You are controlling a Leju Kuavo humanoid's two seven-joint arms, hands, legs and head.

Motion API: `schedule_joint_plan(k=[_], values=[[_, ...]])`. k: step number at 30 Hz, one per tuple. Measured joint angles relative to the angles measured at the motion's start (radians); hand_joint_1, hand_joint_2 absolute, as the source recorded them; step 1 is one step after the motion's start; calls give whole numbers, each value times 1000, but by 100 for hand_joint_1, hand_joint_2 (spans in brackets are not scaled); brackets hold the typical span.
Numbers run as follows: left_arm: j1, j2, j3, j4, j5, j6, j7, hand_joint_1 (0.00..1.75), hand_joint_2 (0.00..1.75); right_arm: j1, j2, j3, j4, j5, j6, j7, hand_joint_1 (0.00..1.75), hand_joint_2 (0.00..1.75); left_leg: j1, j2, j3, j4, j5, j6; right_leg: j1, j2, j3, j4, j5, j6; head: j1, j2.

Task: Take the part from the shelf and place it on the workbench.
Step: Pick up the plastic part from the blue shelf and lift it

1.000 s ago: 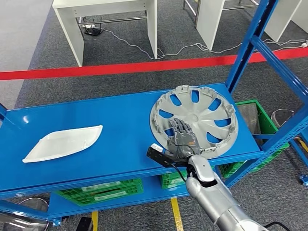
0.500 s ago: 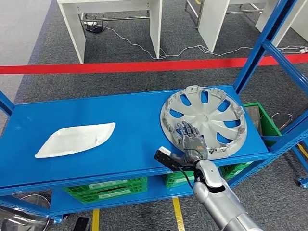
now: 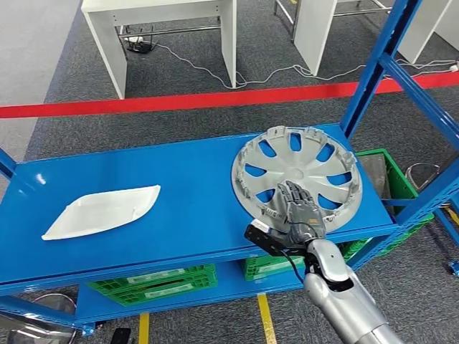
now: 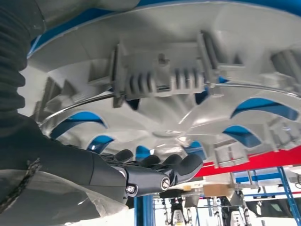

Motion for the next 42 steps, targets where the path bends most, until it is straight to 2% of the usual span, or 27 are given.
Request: schedule_joint_plan(k=[1, 2, 4, 7, 8, 9, 12, 13, 14, 15, 17, 18, 19, 21, 23, 25, 27, 28, 29, 30, 32, 33, 34, 36, 38, 40, 42], values=[[1, 0, 2, 0, 1, 0, 0, 0, 0, 2, -9, -5, -7, -8, 22, 2, 164, 175, 3, 0, 32, -68, 36, -1, -1, 0, 2, 0, -2, 4, 0, 0], [1, 0, 4, 0, 1, 0, -1, 0, 0, 3, -19, -12, -12, -20, 49, 3, 175, 175, 4, 0, 63, -135, 61, -1, 1, 1, 3, 3, -4, 10, -1, 0], [0, -2, 8, 0, 0, -1, -1, 0, 0, 3, -35, -27, -14, -46, 95, -3, 175, 175, 4, -2, 95, -208, 76, 9, 4, 3, 1, 4, -6, 23, -1, 0], [1, -2, 12, 0, 0, -1, -2, 0, 0, 6, -52, -43, -8, -72, 127, -13, 175, 175, 0, -2, 95, -215, 75, 34, 2, 3, -6, 2, -8, 42, 2, 0], [1, -2, 13, 0, 0, -1, -2, 0, 0, 6, -56, -47, -4, -78, 134, -15, 175, 175, 0, -1, 95, -216, 77, 42, 0, 3, -13, 16, -21, 47, 3, 0], [1, -2, 15, 0, 0, -1, -2, 0, 0, 6, -59, -50, 1, -82, 138, -16, 175, 175, 1, 0, 93, -218, 80, 49, -1, 3, -29, 51, -46, 50, 5, 0], [3, -4, 18, 0, 1, -1, -2, 0, 0, 7, -65, -54, 13, -91, 142, -18, 175, 175, -5, 2, 84, -218, 84, 60, 0, 2, -120, 243, -144, 53, 9, 0], [4, -4, 19, 0, 1, -1, -2, 0, 0, 7, -66, -54, 15, -94, 142, -19, 175, 175, -8, 2, 84, -218, 85, 61, 1, 3, -138, 282, -153, 51, 9, 0], [6, -4, 19, 0, 1, -1, -2, 0, 0, 7, -67, -54, 16, -96, 142, -19, 175, 175, -10, 2, 84, -218, 85, 62, 3, 3, -138, 284, -143, 47, 9, 0], [6, -4, 19, 0, 1, -1, -3, 0, 0, 6, -68, -55, 17, -99, 143, -20, 175, 175, -13, 2, 86, -218, 85, 62, 5, 3, -118, 246, -115, 41, 9, 0], [6, -6, 19, 0, 0, -2, -3, 0, 0, 3, -71, -55, 17, -107, 146, -23, 175, 175, -18, 1, 89, -217, 84, 61, 15, 3, -47, 106, -51, 19, 9, 0], [5, -8, 19, 0, 0, -2, -3, 0, 0, 1, -73, -54, 17, -111, 148, -26, 175, 175, -19, 0, 90, -216, 83, 59, 20, 2, -18, 48, -32, 9, 8, 0], [4, -10, 19, 0, 0, -2, -4, 0, 0, -1, -74, -54, 17, -117, 151, -29, 175, 175, -20, -1, 91, -216, 83, 56, 24, 2, -2, 13, -24, 2, 8, 0], [3, -12, 19, 0, -1, -2, -4, 0, 0, -2, -75, -52, 17, -125, 156, -34, 175, 175, -19, -2, 92, -218, 83, 47, 27, 0, 4, -2, -22, -2, 8, 0], [4, -13, 20, 0, -2, -2, -4, 0, 0, -2, -74, -50, 18, -130, 158, -38, 175, 175, -18, -3, 90, -205, 73, 37, 21, -3, 16, -14, -9, -5, 7, 0], [4, -12, 20, 0, -3, -2, -4, 0, 0, -2, -74, -48, 18, -132, 159, -40, 175, 175, -15, -2, 60, -128, 22, 27, 13, -7, 28, -25, 2, -7, 4, 0], [6, -10, 19, 0, -3, -2, -4, 0, 0, -1, -74, -46, 19, -133, 159, -41, 175, 175, -9, -2, 8, -3, -42, 16, 11, -8, 28, -25, 3, -9, 3, 0], [8, -10, 19, 0, -3, -2, -4, 0, 0, -1, -74, -46, 19, -133, 159, -41, 175, 175, -5, -2, -10, 38, -54, 11, 10, -9, 27, -25, 2, -9, 3, 0], [9, -8, 19, 0, -3, -2, -4, 0, 0, 0, -74, -45, 21, -134, 160, -42, 175, 175, -2, -1, -12, 46, -47, 6, 8, -8, 26, -24, 1, -7, 3, 0], [10, -7, 20, 0, -3, -2, -4, 0, 0, 0, -74, -46, 23, -136, 160, -43, 175, 175, 2, -1, 4, 15, -22, 2, 6, -8, 25, -23, -1, -3, 3, 0], [10, -7, 20, 0, -3, -1, -4, 0, 0, 1, -74, -50, 26, -144, 159, -48, 175, 175, 9, -2, 69, -114, 37, -8, 1, -7, 25, -15, -7, 8, 3, 0], [9, -7, 20, 0, -3, -1, -4, 0, 0, 1, -76, -53, 27, -151, 158, -54, 175, 175, 11, -4, 96, -168, 54, -7, 1, -4, 23, -9, -11, 16, 3, 0], [9, -7, 20, 0, -3, -1, -5, 0, 0, 3, -77, -56, 27, -161, 155, -65, 175, 175, 11, -6, 112, -199, 59, -1, 2, -2, 22, -4, -15, 24, 5, 0], [9, -8, 20, 0, -3, -1, -16, 0, 0, 15, -80, -64, 24, -189, 127, -111, 175, 175, 8, -9, 115, -209, 58, 21, 3, 2, 18, -4, -16, 37, 8, 0], [9, -8, 20, 0, -5, -2, -50, 0, 87, 51, -84, -72, 2, -233, 70, -193, 175, 175, 7, -8, 113, -210, 62, 38, 0, 3, 16, 2, -24, 46, 10, 0], [9, -7, 21, 0, -9, 0, -97, 0, 175, 109, -92, -84, -48, -309, 33, -305, 175, 175, 8, -7, 108, -213, 65, 49, -2, 3, -20, 73, -73, 51, 15, 0], [12, -6, 22, 0, -18, 8, -133, 0, 175, 185, -102, -97, -132, -431, 30, -444, 175, 175, 4, -6, 103, -212, 64, 55, -2, 3, -93, 210, -140, 52, 18, 0]])
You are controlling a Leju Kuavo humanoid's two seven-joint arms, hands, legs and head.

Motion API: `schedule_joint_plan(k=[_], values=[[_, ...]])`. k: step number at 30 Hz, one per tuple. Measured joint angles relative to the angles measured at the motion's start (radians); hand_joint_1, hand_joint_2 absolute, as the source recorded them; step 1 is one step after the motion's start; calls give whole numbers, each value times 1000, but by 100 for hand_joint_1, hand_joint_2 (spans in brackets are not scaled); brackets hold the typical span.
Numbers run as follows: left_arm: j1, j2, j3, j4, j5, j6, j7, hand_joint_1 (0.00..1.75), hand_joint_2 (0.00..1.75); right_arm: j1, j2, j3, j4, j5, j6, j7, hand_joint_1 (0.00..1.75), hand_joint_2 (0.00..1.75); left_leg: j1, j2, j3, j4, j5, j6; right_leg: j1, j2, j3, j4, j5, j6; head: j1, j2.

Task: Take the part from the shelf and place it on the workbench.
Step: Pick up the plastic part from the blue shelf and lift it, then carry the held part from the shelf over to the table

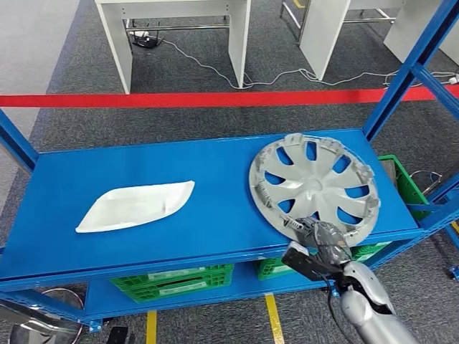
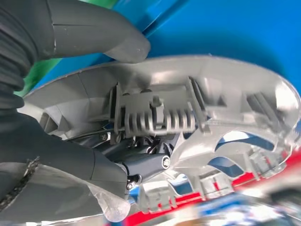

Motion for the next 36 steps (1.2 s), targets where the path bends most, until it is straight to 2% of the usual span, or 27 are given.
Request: schedule_joint_plan(k=[1, 2, 3, 5, 6, 7, 8, 11, 13, 15, 16, 17, 18, 20, 21, 22, 23, 25, 27, 29, 31, 32, 33, 34, 35, 36], values=[[1, 0, 0, 0, -5, 7, -12, 0, 175, 44, -5, -6, -55, -64, -1, -71, 175, 175, -2, 1, -1, 0, -2, 2, 0, 0, -32, 56, -16, -1, 0, 0], [2, 0, 0, 0, -10, 14, -21, 0, 175, 88, -8, -10, -114, -115, -7, -128, 175, 175, -3, 1, 0, 1, -5, 3, 0, 0, -48, 79, -12, -2, 0, 0], [2, 0, 0, 0, -13, 21, -27, 0, 175, 130, -11, -12, -171, -149, -17, -172, 175, 175, -3, 0, 3, 1, -8, 4, 0, 0, -46, 62, 13, -5, 0, 0], [1, 0, 0, 0, -16, 36, -38, 0, 175, 198, -12, -12, -267, -170, -44, -217, 175, 175, -4, -2, 10, 2, -16, 0, -1, -1, 1, -59, 92, -10, 0, 0], [0, 0, 0, 0, -17, 46, -42, 0, 175, 225, -12, -12, -305, -165, -61, -228, 175, 175, -6, -5, 11, 3, -20, -4, -1, 0, 29, -121, 120, -12, 0, 0], [-1, 0, 0, 0, -17, 56, -45, 0, 175, 248, -11, -12, -340, -158, -81, -235, 175, 175, -9, -7, 11, 4, -23, -9, 0, 0, 48, -162, 134, -14, 0, 0], [-1, 0, 0, 0, -17, 65, -47, 0, 175, 267, -11, -13, -368, -152, -100, -239, 175, 175, -11, -9, 10, 5, -24, -14, 2, 0, 56, -180, 137, -16, 0, 0], [-1, 0, 0, 0, -18, 76, -50, 0, 175, 304, -11, -16, -429, -145, -133, -240, 175, 175, -10, -9, 8, 6, -30, -29, 1, 2, 57, -186, 138, -27, 0, 0], [-3, 0, 0, 0, -18, 78, -51, 0, 175, 317, -11, -17, -454, -143, -136, -240, 175, 175, -10, -5, -17, 65, -69, -38, -3, 1, 60, -192, 139, -39, -3, 0], [-4, 0, 0, 0, -19, 79, -51, 0, 175, 327, -11, -16, -469, -136, -147, -243, 175, 175, -10, -4, -80, 195, -129, -43, -1, 0, 61, -192, 136, -47, -5, 0], [-4, 0, 0, 0, -19, 80, -50, 0, 175, 333, -11, -16, -474, -127, -162, -248, 175, 175, -10, -3, -110, 254, -146, -43, 1, -1, 62, -192, 135, -50, -4, 0], [-3, 0, 0, 0, -20, 80, -48, 0, 175, 339, -9, -15, -480, -116, -183, -253, 175, 175, -10, -3, -128, 283, -145, -42, 3, -1, 64, -192, 133, -51, -4, 0], [-3, 0, 0, 0, -22, 81, -44, 0, 175, 345, -6, -15, -487, -103, -208, -259, 175, 175, -11, -3, -129, 275, -124, -39, 6, -1, 66, -192, 132, -52, -4, 0], [-3, 0, 0, 0, -27, 82, -36, 0, 175, 353, 5, -14, -506, -79, -262, -268, 175, 175, -17, -3, -88, 164, -43, -24, 10, -1, 72, -192, 128, -53, -4, 0], [-3, 1, 0, 0, -29, 82, -32, 0, 175, 355, 11, -14, -516, -70, -286, -271, 175, 175, -20, -2, -62, 101, -11, -15, 14, 0, 74, -191, 126, -52, -3, 0], [-3, 1, 0, 0, -30, 81, -29, 0, 175, 357, 17, -13, -526, -61, -307, -272, 175, 175, -24, -1, -42, 51, 7, -7, 16, 0, 74, -189, 125, -51, -3, 0], [-3, 1, 0, 0, -31, 80, -28, 0, 175, 358, 22, -12, -535, -55, -323, -273, 175, 175, -27, 0, -32, 22, 11, -2, 17, 0, 72, -188, 125, -48, -2, 0], [-2, 0, 0, 0, -32, 76, -27, 0, 175, 359, 30, -8, -550, -47, -339, -274, 175, 175, -27, 0, -27, 5, 6, 0, 17, 0, 68, -189, 126, -39, -2, 0], [1, -2, 0, 0, -32, 73, -27, 0, 175, 361, 34, -1, -563, -45, -346, -275, 175, 175, -21, 1, -22, -8, 12, 3, 16, 0, 60, -175, 111, -30, -1, 0], [1, -4, 0, 0, -32, 73, -27, 0, 175, 362, 36, 10, -569, -45, -357, -278, 175, 175, -16, 2, -19, -16, 18, 7, 12, 1, 19, -92, 61, -20, 3, 0], [2, -6, 0, 0, -34, 73, -26, 0, 175, 361, 36, 24, -570, -46, -373, -283, 175, 175, -15, 3, -21, -15, 20, 8, 6, 0, -38, 34, 4, -11, 5, 0], [3, -6, 0, 0, -35, 72, -25, 0, 175, 361, 37, 30, -570, -46, -382, -285, 175, 175, -15, 4, -21, -14, 21, 8, 2, 0, -54, 71, -5, -6, 5, 0], [3, -6, 0, 0, -35, 69, -25, 0, 175, 360, 37, 35, -570, -45, -390, -287, 175, 175, -14, 4, -21, -13, 21, 8, -1, 0, -52, 71, 5, -2, 5, 0], [4, -7, 0, 0, -36, 66, -26, 0, 175, 359, 37, 39, -570, -45, -397, -289, 175, 175, -13, 3, -21, -11, 20, 7, -5, -1, -30, 31, 34, 1, 5, 0], [4, -8, 0, 0, -37, 63, -28, 0, 175, 356, 37, 43, -570, -44, -402, -291, 175, 175, -12, 3, -22, -8, 19, 3, -9, -1, 4, -36, 69, 4, 5, 0], [4, -8, 0, 0, -37, 61, -29, 0, 175, 351, 37, 47, -569, -42, -404, -293, 175, 175, -12, 2, -23, -4, 17, -3, -11, 0, 38, -100, 91, 7, 6, 0]])
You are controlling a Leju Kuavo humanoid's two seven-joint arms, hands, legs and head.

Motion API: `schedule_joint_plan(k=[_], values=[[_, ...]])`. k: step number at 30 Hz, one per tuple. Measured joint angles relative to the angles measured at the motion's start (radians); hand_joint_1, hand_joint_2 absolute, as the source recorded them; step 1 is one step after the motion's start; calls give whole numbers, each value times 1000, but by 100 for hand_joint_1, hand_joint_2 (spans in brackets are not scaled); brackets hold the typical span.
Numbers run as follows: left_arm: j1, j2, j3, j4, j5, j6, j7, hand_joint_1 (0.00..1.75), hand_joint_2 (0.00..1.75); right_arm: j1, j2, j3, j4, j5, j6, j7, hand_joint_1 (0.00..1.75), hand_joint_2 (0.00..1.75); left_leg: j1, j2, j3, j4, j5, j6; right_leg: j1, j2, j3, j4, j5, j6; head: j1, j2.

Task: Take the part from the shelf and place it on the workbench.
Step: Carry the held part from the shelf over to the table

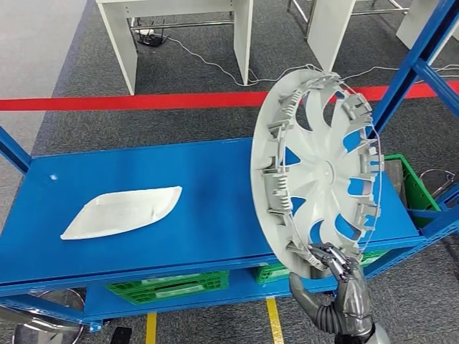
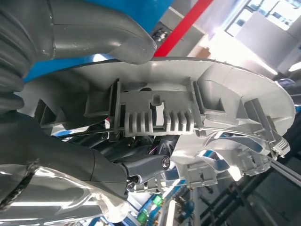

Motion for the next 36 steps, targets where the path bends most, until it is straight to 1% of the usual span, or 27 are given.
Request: schedule_joint_plan(k=[1, 2, 5, 6, 8, 10, 11, 12, 13, 16, 17, 18, 20, 21, 22, 23, 25, 26, 27, 28, 29, 30, 31, 32, 33, 34, 36], values=[[0, 0, 0, 0, 0, -1, -1, 0, 175, -4, 0, 6, 0, 2, -1, -2, 175, 175, -2, 0, -4, 6, -1, -7, -1, 2, 24, -47, 15, -2, 0, 0], [-1, 1, 0, 0, -1, -1, -2, 0, 175, -8, 1, 11, -1, 4, -1, -3, 175, 175, -4, -1, -8, 11, 0, -14, -1, 4, 36, -70, 19, -6, 0, 0], [-1, 2, 0, 0, -1, -3, -3, 0, 175, -13, 1, 23, -2, 9, -1, -5, 175, 175, -4, -1, -16, 16, 3, -30, 2, 6, 30, -69, 24, -27, -2, 0], [0, 2, 0, 0, -1, -4, -3, 0, 175, -16, 1, 26, -2, 9, -1, -4, 175, 175, -2, -1, -21, 27, -10, -34, 3, 4, 26, -69, 28, -35, -3, 0], [-1, 3, 0, 0, -1, -6, -2, 0, 175, -22, 1, 31, -2, 9, 0, 0, 175, 175, -1, 0, -49, 102, -76, -40, 3, 0, 15, -71, 39, -52, -6, 0], [-1, 2, 0, 0, -2, -8, -1, 0, 175, -25, 1, 35, 0, 9, 1, 5, 175, 175, -1, 1, -88, 229, -155, -42, 9, -3, 0, -71, 50, -62, -8, 0], [0, 2, 0, 0, -3, -9, -1, 0, 175, -25, 1, 37, 2, 9, 2, 7, 175, 175, -1, 1, -97, 273, -175, -41, 13, -4, -9, -70, 56, -65, -8, 0], [0, 3, 0, 0, -3, -9, -1, 0, 175, -25, 1, 38, 4, 9, 2, 8, 175, 175, -3, 1, -89, 282, -177, -37, 17, -5, -17, -70, 62, -66, -8, 0], [0, 3, 0, 0, -3, -10, -1, 0, 175, -26, 1, 40, 5, 9, 2, 9, 175, 175, -5, 1, -61, 251, -161, -30, 22, -5, -25, -70, 69, -67, -8, 0], [-4, 6, 0, 0, -4, -10, -1, 0, 175, -25, 1, 42, 6, 9, 3, 11, 175, 175, -21, 4, 66, 47, -98, 5, 31, -5, -42, -70, 89, -65, -7, 0], [-6, 7, 0, 0, -5, -10, -1, 0, 175, -26, 1, 43, 6, 9, 5, 12, 175, 175, -27, 5, 86, 7, -89, 11, 31, -7, -45, -70, 96, -61, -7, 0], [-6, 8, 0, 0, -5, -12, -1, 0, 175, -28, 1, 44, 7, 8, 10, 14, 175, 175, -30, 7, 91, -9, -85, 12, 30, -10, -47, -70, 103, -57, -7, 0], [-5, 7, 0, 0, -7, -14, 0, 0, 175, -33, 1, 47, 10, 5, 24, 17, 175, 175, -31, 9, 85, -15, -66, 11, 26, -12, -51, -73, 115, -47, -8, 0], [-5, 7, 0, 0, -7, -16, 1, 0, 175, -35, 1, 50, 12, 3, 31, 19, 175, 175, -29, 11, 79, -20, -53, 14, 25, -10, -56, -69, 107, -41, -8, 0], [-5, 7, 0, 0, -7, -16, 1, 0, 175, -36, 0, 53, 15, 2, 36, 20, 175, 175, -26, 12, 71, -26, -40, 18, 24, -8, -66, -52, 80, -36, -7, 0], [-6, 6, 0, 0, -7, -17, 2, 0, 175, -37, 0, 56, 18, 0, 39, 21, 175, 175, -22, 14, 59, -30, -26, 21, 23, -5, -79, -14, 36, -31, -6, 0], [-7, 6, 0, 0, -7, -19, 2, 0, 175, -40, 0, 60, 26, -2, 43, 21, 175, 175, -22, 15, 29, -29, -3, 24, 18, -3, -107, 101, -58, -20, -4, 0], [-6, 5, 0, 0, -7, -19, 2, 0, 175, -41, 0, 62, 29, -3, 45, 21, 175, 175, -21, 15, 13, -27, 8, 22, 14, -3, -112, 154, -80, -14, -5, 0], [-6, 5, 0, 0, -7, -19, 2, 0, 175, -42, 0, 64, 33, -4, 45, 21, 175, 175, -19, 15, -4, -25, 19, 19, 11, -3, -105, 182, -77, -8, -5, 0], [-5, 5, 0, 0, -7, -19, 2, 0, 175, -43, 0, 65, 36, -7, 45, 21, 175, 175, -17, 16, -20, -22, 28, 14, 7, -3, -83, 179, -54, -3, -4, 0], [-5, 5, 0, 0, -7, -19, 2, 0, 175, -44, 0, 66, 39, -10, 46, 21, 175, 175, -13, 16, -37, -17, 37, 8, 3, -4, -44, 142, -24, 2, -5, 0], [-6, 5, 0, 0, -7, -19, 3, 0, 175, -46, 0, 67, 41, -14, 46, 21, 175, 175, -11, 16, -51, -10, 44, 2, -1, -4, 5, 79, -9, 9, -4, 0], [-6, 5, 0, 0, -7, -19, 3, 0, 175, -49, 0, 68, 43, -18, 47, 21, 175, 175, -9, 16, -63, -2, 50, -5, -2, -2, 58, 8, -9, 12, -3, 0], [-6, 6, 0, 0, -7, -19, 3, 0, 175, -52, 0, 69, 45, -21, 47, 20, 175, 175, -9, 16, -72, 6, 57, -12, -2, 0, 97, -50, -21, 10, -3, 0], [-6, 6, 0, 0, -6, -19, 4, 0, 175, -56, 0, 70, 47, -25, 48, 19, 175, 175, -11, 15, -79, 10, 64, -18, 0, 2, 115, -85, -37, 5, -2, 0], [-6, 6, 0, 0, -6, -18, 6, 0, 175, -58, 0, 70, 48, -28, 48, 18, 175, 175, -11, 15, -82, 12, 73, -23, 4, 3, 121, -98, -42, -5, -2, 0], [-4, 7, 0, 1, -6, -18, 12, 0, 175, -61, 1, 70, 50, -37, 48, 14, 175, 175, -8, 14, -89, 13, 76, -33, 3, 1, 102, -97, -34, -24, -2, 0]])
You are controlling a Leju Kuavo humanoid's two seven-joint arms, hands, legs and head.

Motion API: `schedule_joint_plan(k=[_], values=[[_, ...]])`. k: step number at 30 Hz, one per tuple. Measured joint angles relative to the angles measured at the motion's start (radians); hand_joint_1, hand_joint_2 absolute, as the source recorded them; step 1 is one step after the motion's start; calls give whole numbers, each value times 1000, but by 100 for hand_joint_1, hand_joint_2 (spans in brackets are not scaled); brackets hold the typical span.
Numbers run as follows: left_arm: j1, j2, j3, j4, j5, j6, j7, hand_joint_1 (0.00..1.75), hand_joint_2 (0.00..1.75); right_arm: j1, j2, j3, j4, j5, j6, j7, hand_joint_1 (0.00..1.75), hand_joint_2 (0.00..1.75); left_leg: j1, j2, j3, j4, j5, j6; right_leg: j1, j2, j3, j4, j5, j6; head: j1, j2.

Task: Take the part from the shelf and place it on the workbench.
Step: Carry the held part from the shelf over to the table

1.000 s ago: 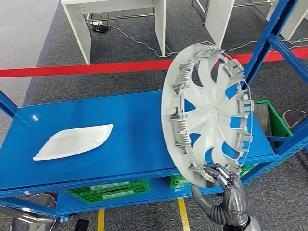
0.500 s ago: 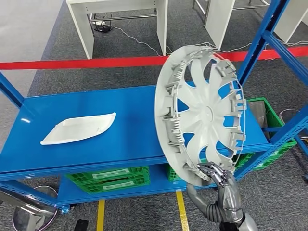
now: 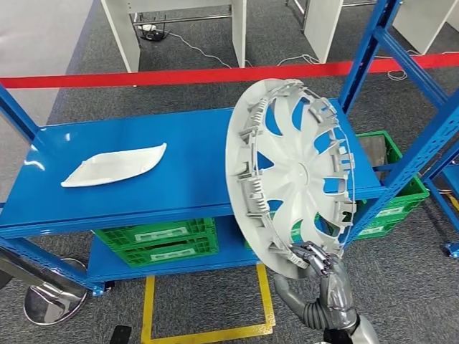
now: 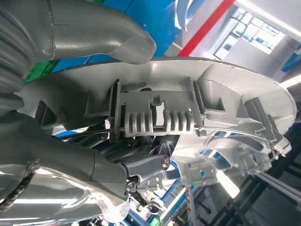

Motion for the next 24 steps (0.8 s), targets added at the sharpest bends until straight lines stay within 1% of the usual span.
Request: schedule_joint_plan(k=[1, 2, 3, 4, 5, 6, 7, 8, 9, 10, 11, 12, 13, 14, 15, 16, 17, 18, 19, 20, 21, 22, 23, 24], values=[[2, 0, 0, 0, 0, 0, 2, 0, 175, -2, 1, 0, 1, -5, 0, -2, 175, 175, 2, -1, -7, 16, -24, -5, 0, -2, -7, 0, 8, -11, -1, 0], [3, 1, 0, 1, 1, 0, 4, 0, 175, -3, 3, 0, 1, -12, 1, -5, 175, 175, 3, -2, -17, 51, -65, -10, -1, -4, -15, 0, 18, -20, -4, 0], [4, 1, 0, 1, 2, 0, 4, 0, 175, -5, 5, 0, 2, -20, 2, -8, 175, 175, 3, -2, -29, 102, -118, -14, 1, -5, -24, 1, 27, -26, -6, 0], [4, 1, 0, 1, 2, 0, 5, 0, 175, -6, 8, -1, 3, -29, 3, -11, 175, 175, 3, -2, -41, 168, -169, -16, 3, -6, -34, 2, 38, -31, -7, 0], [4, 1, 0, 1, 3, 0, 5, 0, 175, -6, 11, -1, 4, -36, 4, -13, 175, 175, 3, -2, -48, 227, -200, -16, 6, -6, -47, 3, 49, -32, -8, 0], [4, 1, 0, 1, 3, 0, 5, 0, 175, -7, 13, -1, 6, -41, 5, -14, 175, 175, 3, -3, -44, 263, -207, -15, 9, -7, -61, 5, 58, -34, -8, 0], [4, 1, 0, 1, 4, 0, 5, 0, 175, -7, 15, -1, 8, -43, 6, -15, 175, 175, 2, -3, -26, 269, -195, -10, 13, -7, -75, 7, 68, -35, -8, 0], [4, 1, 0, 1, 4, 0, 5, 0, 175, -7, 16, -1, 9, -45, 7, -15, 175, 175, 0, -4, 8, 237, -171, -2, 17, -6, -88, 9, 77, -35, -8, 0], [4, 1, 0, 1, 4, 0, 5, 0, 175, -7, 18, -1, 9, -45, 7, -15, 175, 175, -4, -5, 57, 175, -148, 10, 20, -6, -98, 10, 85, -35, -8, 0], [3, 3, 0, 1, 4, 1, 5, 0, 175, -7, 19, -1, 9, -45, 7, -15, 175, 175, -9, -7, 108, 100, -139, 24, 23, -5, -107, 11, 94, -34, -7, 0], [2, 4, 0, 1, 4, 1, 4, 0, 175, -7, 20, -1, 9, -46, 8, -16, 175, 175, -14, -8, 150, 31, -138, 33, 24, -6, -114, 11, 102, -31, -7, 0], [1, 6, 0, 1, 4, 2, 4, 0, 175, -9, 22, -1, 9, -46, 8, -16, 175, 175, -19, -9, 175, -15, -142, 40, 23, -6, -119, 10, 111, -26, -7, 0], [1, 7, 0, 1, 4, 2, 4, 0, 175, -10, 23, -1, 9, -46, 8, -16, 175, 175, -22, -9, 183, -38, -145, 42, 22, -7, -123, 7, 121, -20, -7, 0], [2, 6, 0, 1, 4, 2, 4, 0, 175, -11, 23, -1, 9, -46, 8, -17, 175, 175, -23, -9, 180, -48, -137, 41, 20, -8, -126, 4, 131, -13, -7, 0], [2, 5, 0, 1, 4, 2, 4, 0, 175, -11, 24, -1, 9, -46, 8, -17, 175, 175, -22, -7, 174, -53, -125, 42, 19, -7, -130, 4, 130, -7, -8, 0], [3, 5, 0, 1, 5, 2, 4, 0, 175, -11, 24, -1, 9, -46, 8, -18, 175, 175, -19, -5, 167, -58, -113, 45, 19, -6, -139, 14, 114, -2, -6, 0], [2, 4, 0, 1, 5, 2, 4, 0, 175, -12, 24, -1, 10, -46, 8, -18, 175, 175, -16, -2, 157, -63, -101, 48, 19, -4, -151, 42, 79, 2, -4, 0], [2, 3, 0, 1, 6, 2, 4, 0, 175, -12, 24, 0, 11, -46, 8, -19, 175, 175, -15, -1, 145, -64, -91, 50, 17, -3, -167, 91, 30, 6, -3, 0], [2, 3, 0, 1, 6, 2, 4, 0, 175, -12, 24, 0, 12, -46, 8, -19, 175, 175, -15, 0, 131, -63, -81, 52, 15, -3, -184, 154, -19, 10, -2, 0], [2, 2, 0, 1, 6, 2, 4, 0, 175, -13, 24, 0, 13, -46, 8, -20, 175, 175, -15, 0, 117, -61, -71, 52, 14, -3, -195, 218, -52, 14, -1, 0], [2, 1, 0, 1, 6, 2, 4, 0, 175, -13, 24, 1, 14, -46, 8, -20, 175, 175, -15, 1, 102, -59, -61, 50, 12, -3, -196, 263, -62, 18, -2, 0], [2, 1, 0, 1, 6, 2, 4, 0, 175, -13, 24, 1, 15, -46, 8, -20, 175, 175, -14, 2, 87, -56, -51, 48, 11, -3, -184, 279, -49, 21, -2, 0], [2, 0, 0, 1, 6, 2, 4, 0, 175, -13, 24, 1, 15, -47, 8, -20, 175, 175, -13, 3, 72, -51, -43, 45, 9, -3, -155, 258, -20, 24, -1, 0], [2, 0, 0, 1, 6, 2, 4, 0, 175, -13, 24, 1, 15, -47, 8, -20, 175, 175, -12, 3, 57, -45, -36, 41, 7, -3, -111, 205, 9, 26, -1, 0]])
